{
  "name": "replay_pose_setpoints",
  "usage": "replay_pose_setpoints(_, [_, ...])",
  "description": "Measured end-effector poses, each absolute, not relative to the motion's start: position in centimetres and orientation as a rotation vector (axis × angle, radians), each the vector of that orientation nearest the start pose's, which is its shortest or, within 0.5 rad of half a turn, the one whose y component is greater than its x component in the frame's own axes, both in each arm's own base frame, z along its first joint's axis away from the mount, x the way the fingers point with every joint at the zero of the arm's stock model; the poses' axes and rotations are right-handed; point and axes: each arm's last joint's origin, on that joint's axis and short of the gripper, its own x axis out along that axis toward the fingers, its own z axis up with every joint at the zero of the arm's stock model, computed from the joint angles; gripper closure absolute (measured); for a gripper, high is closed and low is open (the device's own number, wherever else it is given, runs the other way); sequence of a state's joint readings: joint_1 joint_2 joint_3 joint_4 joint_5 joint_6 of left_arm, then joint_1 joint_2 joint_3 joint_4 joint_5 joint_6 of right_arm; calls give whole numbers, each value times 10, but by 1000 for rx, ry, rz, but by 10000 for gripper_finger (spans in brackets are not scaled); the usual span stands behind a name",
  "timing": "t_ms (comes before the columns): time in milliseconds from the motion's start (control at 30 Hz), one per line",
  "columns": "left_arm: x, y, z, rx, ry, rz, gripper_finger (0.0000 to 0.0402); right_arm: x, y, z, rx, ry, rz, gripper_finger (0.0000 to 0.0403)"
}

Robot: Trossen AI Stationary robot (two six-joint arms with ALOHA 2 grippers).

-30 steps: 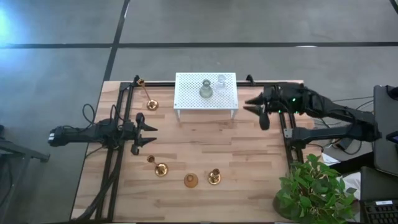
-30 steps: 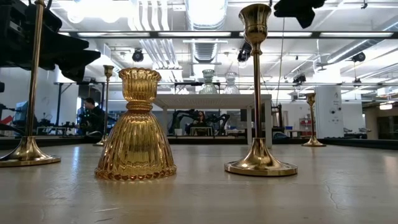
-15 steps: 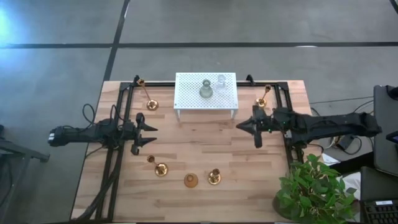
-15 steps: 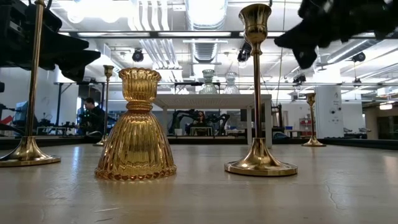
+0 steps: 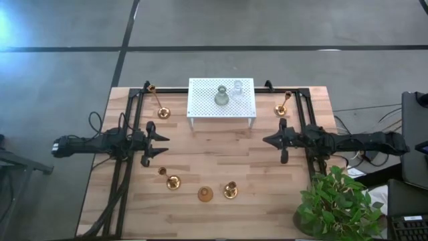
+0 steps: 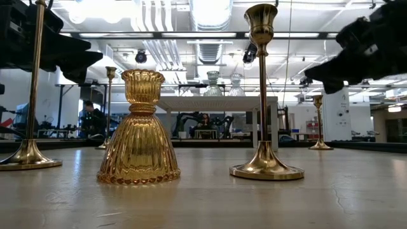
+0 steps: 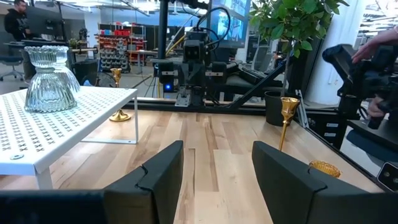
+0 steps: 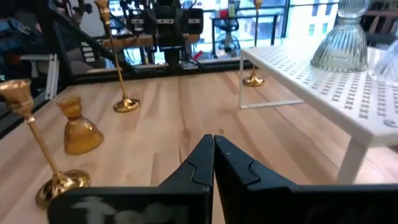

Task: Pick & Place candle stick holders
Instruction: Put the golden candle holder on the shelf

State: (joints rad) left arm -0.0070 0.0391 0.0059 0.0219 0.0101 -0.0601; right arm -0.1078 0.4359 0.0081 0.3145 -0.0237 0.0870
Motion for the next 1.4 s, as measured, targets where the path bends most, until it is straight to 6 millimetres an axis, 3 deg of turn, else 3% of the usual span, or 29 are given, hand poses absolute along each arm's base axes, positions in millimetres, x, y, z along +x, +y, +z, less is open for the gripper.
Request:
replay_pose_setpoints(267, [100,-1,165,-60,12,-17,204,108,-11,151,87,174,-96,394])
replay_pose_setpoints(467, [100,-1,165,-60,12,-17,204,102,-12,161,49,67,-121,394])
replay_pose_setpoints(1400, [100,-1,165,-60,12,-17,204,102,-12,161,52,66,-122,394])
